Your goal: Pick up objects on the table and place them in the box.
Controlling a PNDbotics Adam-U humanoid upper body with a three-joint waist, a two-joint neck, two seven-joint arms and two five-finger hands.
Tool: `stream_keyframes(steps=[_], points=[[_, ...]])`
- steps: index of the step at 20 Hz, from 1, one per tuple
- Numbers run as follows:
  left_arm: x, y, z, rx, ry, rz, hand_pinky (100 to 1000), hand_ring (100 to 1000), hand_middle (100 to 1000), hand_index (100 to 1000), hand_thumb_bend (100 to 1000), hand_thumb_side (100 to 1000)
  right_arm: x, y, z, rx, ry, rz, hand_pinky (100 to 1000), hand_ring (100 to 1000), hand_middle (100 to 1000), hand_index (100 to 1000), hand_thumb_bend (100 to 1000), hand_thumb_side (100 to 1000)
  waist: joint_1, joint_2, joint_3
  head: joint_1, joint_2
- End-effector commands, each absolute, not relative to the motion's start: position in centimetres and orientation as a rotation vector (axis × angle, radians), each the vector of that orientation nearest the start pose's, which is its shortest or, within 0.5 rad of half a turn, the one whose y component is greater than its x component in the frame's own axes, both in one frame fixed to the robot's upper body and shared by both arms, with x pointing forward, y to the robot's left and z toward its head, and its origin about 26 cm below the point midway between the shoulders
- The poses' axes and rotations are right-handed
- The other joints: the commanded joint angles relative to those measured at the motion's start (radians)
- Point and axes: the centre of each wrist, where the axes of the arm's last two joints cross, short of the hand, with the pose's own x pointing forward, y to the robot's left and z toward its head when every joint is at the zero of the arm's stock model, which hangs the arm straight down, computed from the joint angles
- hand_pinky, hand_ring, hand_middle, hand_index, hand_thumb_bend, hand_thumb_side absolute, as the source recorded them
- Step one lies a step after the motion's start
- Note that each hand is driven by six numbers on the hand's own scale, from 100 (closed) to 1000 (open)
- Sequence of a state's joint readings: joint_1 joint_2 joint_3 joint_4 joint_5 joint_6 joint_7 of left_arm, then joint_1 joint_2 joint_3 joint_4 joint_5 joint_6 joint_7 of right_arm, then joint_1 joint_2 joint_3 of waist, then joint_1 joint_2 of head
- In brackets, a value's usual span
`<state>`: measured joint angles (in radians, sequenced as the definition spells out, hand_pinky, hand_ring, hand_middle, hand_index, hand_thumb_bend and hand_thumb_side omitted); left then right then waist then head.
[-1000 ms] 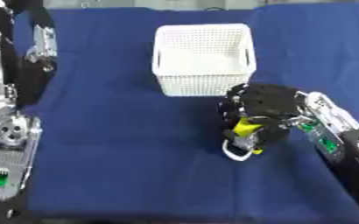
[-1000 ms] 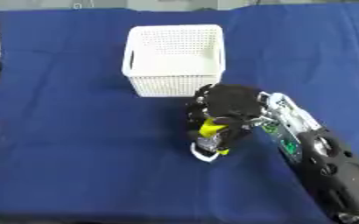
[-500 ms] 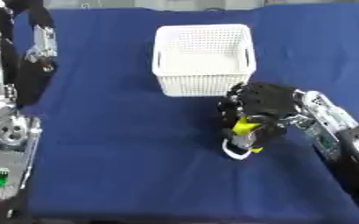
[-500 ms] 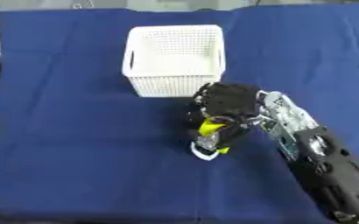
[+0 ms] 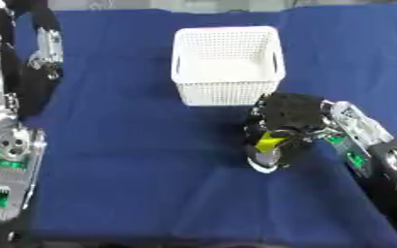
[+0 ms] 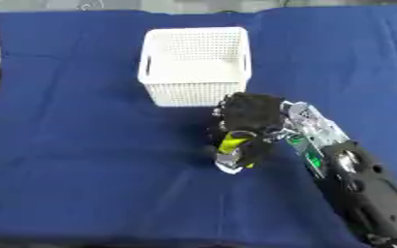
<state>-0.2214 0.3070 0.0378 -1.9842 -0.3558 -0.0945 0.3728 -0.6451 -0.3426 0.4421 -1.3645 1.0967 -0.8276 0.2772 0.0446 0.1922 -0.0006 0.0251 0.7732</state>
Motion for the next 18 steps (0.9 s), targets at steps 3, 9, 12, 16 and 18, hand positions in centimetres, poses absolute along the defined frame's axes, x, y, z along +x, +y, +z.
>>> stream_keyframes(steps=[3, 9, 12, 16, 18], points=[[29.21, 27.65, 18.33, 0.769, -2.382, -0.128, 900, 751, 768, 820, 100, 703, 39.88, -18.02, 10.35, 0.367, 1.697, -2.624, 100, 100, 100, 191, 136, 969, 0.001, -0.007, 0.001, -0.012, -0.003], [29.21, 27.63, 18.34, 0.769, -2.383, -0.127, 900, 751, 768, 820, 100, 703, 39.70, -17.72, 9.97, 0.296, 1.713, -2.643, 100, 100, 100, 100, 146, 919, 0.000, -0.006, 0.003, -0.012, -0.003], [29.21, 27.63, 18.35, 0.768, -2.383, -0.128, 900, 751, 768, 820, 100, 703, 39.63, -17.63, 10.05, 0.263, 1.725, -2.647, 100, 100, 100, 100, 155, 890, 0.000, -0.006, 0.004, -0.012, -0.003], [29.22, 27.62, 18.36, 0.768, -2.384, -0.129, 900, 751, 768, 820, 100, 703, 39.48, -17.44, 10.22, 0.220, 1.745, -2.642, 100, 100, 100, 100, 191, 833, 0.000, -0.005, 0.005, -0.013, -0.003], [29.22, 27.61, 18.37, 0.767, -2.384, -0.129, 900, 751, 768, 819, 100, 702, 39.36, -17.29, 10.41, 0.197, 1.770, -2.624, 100, 100, 100, 100, 142, 827, 0.000, -0.005, 0.006, -0.014, -0.003]])
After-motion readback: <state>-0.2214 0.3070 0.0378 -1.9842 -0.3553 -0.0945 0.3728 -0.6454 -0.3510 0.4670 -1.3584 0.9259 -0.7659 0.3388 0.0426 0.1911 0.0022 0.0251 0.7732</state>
